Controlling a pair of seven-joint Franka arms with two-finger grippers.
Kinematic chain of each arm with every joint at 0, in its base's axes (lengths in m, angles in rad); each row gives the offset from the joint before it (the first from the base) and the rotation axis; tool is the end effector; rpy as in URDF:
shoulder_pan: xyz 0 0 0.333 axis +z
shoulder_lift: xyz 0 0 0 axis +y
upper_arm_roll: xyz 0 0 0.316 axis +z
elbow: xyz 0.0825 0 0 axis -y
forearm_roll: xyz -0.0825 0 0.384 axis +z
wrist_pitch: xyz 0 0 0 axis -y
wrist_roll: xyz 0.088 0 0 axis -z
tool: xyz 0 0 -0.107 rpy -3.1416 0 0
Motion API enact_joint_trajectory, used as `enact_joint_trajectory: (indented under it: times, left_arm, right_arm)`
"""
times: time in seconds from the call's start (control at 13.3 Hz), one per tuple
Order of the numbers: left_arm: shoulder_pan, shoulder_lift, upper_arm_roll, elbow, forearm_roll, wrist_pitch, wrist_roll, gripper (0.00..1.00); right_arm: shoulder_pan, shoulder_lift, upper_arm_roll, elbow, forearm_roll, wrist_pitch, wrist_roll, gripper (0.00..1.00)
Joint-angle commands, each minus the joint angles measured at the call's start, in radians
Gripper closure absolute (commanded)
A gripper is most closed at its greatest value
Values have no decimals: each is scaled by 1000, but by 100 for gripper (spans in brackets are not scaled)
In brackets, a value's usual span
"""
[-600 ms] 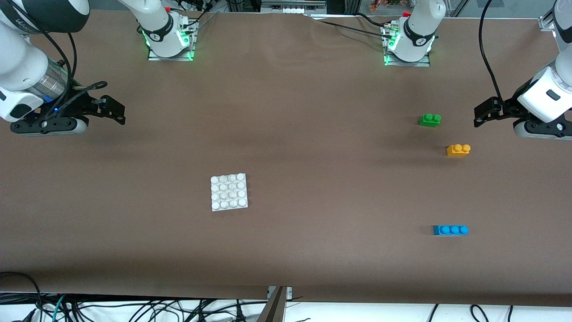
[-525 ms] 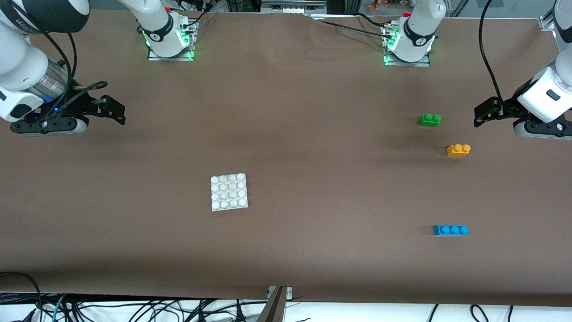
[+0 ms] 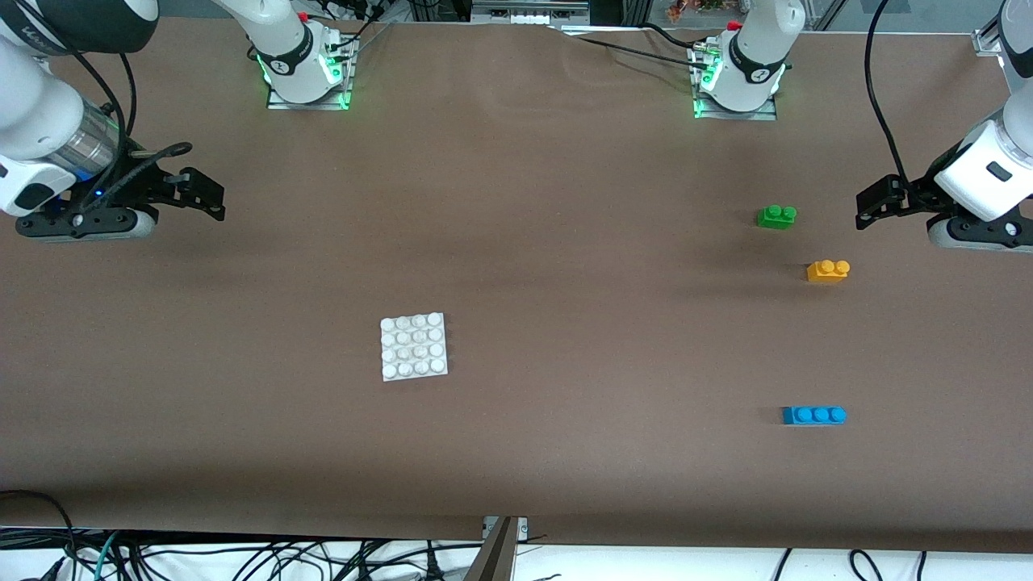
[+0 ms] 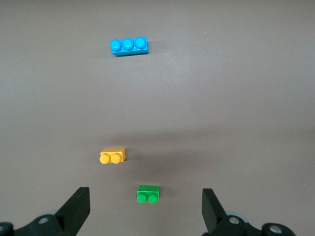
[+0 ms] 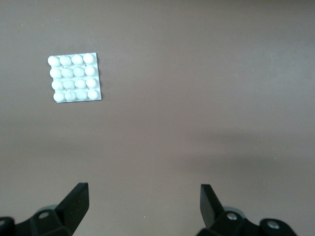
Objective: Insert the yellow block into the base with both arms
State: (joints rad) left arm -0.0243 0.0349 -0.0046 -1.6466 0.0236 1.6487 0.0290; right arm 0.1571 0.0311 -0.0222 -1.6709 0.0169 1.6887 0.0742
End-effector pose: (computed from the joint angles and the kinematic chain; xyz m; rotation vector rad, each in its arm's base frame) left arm 0.5685 -0.0140 0.5757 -3.1164 0.0937 0.0511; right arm 0.5649 0.0785 0.5697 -3.1256 -0.0916 0.0233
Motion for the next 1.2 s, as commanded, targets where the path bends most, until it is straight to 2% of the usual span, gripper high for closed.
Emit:
enact_joint_trajectory:
  times: [0.0,0.15,1.12]
  left_arm:
    - [6,10,-3,27,-17,-20,0,0]
    - [6,10,-3,27,-17,-20,0,0]
    - [6,10,-3,27,-17,-20,2,0]
  right_arm:
    - [-14,-2,10,23,-14,-33,-7,0]
    - [-13,-2,11,22,-14,-70,-2,0]
    - [-14,1,11,10,-17,-64,-1,0]
